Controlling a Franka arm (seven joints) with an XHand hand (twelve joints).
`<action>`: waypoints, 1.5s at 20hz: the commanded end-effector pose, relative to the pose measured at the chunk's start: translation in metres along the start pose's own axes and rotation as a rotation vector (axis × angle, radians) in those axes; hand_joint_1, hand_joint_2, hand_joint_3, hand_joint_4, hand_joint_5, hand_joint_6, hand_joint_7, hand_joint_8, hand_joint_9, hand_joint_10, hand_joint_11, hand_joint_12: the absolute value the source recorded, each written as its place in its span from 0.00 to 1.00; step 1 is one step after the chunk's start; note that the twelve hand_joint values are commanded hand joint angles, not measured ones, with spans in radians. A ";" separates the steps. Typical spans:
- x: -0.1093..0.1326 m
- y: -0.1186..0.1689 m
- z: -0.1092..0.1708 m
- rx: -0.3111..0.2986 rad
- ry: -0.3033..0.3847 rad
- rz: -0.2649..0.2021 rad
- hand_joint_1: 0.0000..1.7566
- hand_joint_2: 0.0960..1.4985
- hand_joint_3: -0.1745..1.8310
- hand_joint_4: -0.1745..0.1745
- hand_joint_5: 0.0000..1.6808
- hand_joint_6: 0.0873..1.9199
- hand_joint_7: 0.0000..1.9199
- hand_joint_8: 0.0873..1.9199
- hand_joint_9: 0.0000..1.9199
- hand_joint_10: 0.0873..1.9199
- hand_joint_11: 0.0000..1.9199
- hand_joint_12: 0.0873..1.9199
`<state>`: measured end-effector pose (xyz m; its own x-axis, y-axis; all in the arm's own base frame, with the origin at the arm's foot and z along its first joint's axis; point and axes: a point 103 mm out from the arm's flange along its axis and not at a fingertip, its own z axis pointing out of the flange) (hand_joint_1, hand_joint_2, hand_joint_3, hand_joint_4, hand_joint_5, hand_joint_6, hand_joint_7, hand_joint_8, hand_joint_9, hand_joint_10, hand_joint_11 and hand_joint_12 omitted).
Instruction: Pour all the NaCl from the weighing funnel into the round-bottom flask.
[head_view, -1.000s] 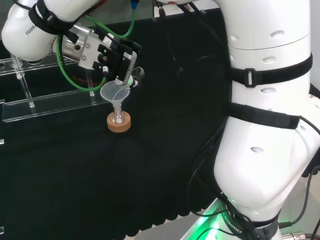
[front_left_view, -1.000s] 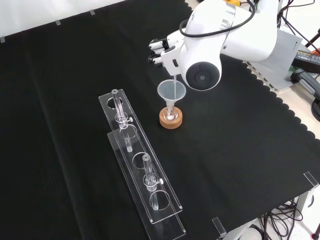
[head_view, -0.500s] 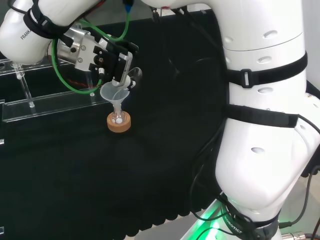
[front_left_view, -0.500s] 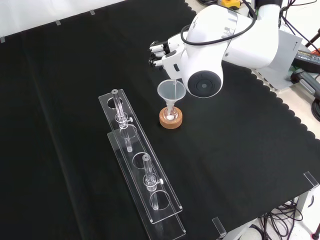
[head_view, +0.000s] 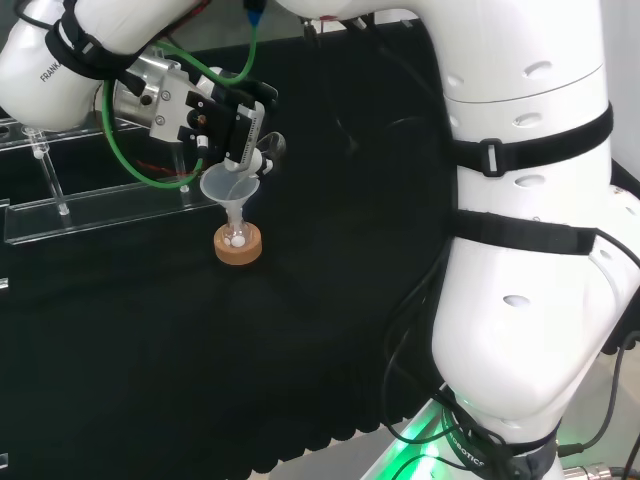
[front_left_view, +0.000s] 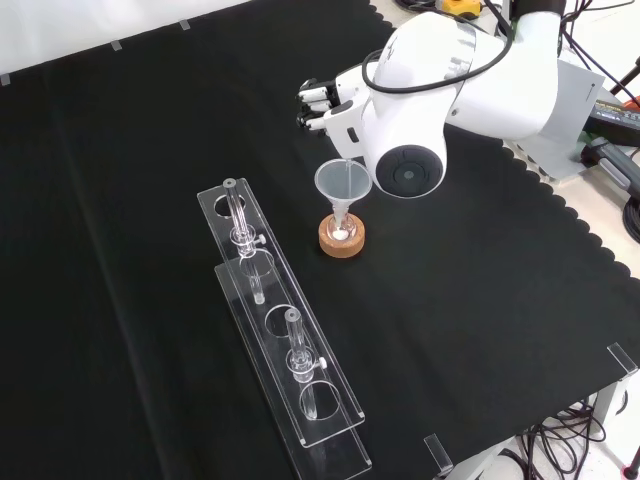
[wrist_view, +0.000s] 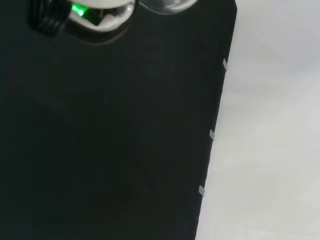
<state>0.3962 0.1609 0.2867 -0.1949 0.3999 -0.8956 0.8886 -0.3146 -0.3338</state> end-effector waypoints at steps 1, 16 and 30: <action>0.001 -0.002 -0.003 0.001 -0.017 0.002 0.63 0.44 0.37 1.00 0.74 0.33 0.23 0.32 0.39 0.21 0.30 0.59; 0.004 -0.002 -0.009 0.001 -0.071 0.007 0.63 0.44 0.37 1.00 0.74 0.33 0.23 0.32 0.38 0.21 0.31 0.59; 0.005 -0.005 -0.013 -0.005 -0.106 0.011 0.63 0.44 0.37 1.00 0.74 0.32 0.23 0.32 0.38 0.21 0.31 0.59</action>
<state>0.3973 0.1749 0.2882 -0.2243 0.3082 -0.9245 0.8934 -0.3140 -0.3214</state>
